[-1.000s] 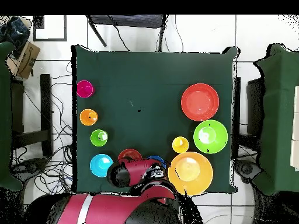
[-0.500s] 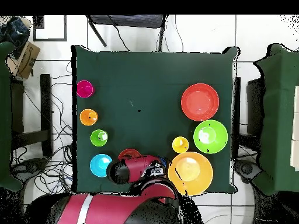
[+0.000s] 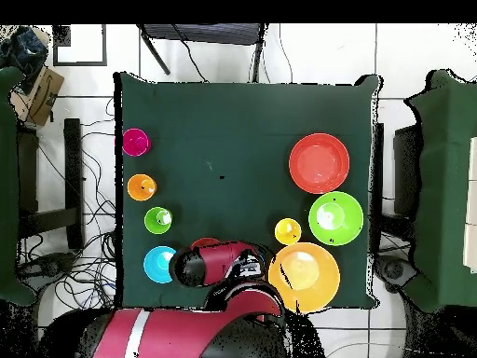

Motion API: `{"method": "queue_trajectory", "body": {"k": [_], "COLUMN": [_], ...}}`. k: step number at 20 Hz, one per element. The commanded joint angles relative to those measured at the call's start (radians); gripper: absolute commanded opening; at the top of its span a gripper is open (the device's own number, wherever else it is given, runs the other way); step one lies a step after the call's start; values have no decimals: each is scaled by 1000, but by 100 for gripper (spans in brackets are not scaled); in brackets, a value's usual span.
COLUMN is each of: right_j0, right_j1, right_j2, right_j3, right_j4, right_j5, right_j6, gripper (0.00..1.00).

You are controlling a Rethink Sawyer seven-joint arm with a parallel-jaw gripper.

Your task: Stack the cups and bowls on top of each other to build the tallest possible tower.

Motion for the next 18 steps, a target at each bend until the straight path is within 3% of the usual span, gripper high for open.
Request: {"method": "queue_trajectory", "body": {"k": [1,18], "right_j0": [-54,-66], "right_j1": [114,94], "right_j2": [104,119], "right_j3": [-264,-276], "right_j4": [-28,-63], "right_j5": [-27,2], "right_j6": [6,9], "gripper": [100,100]}}
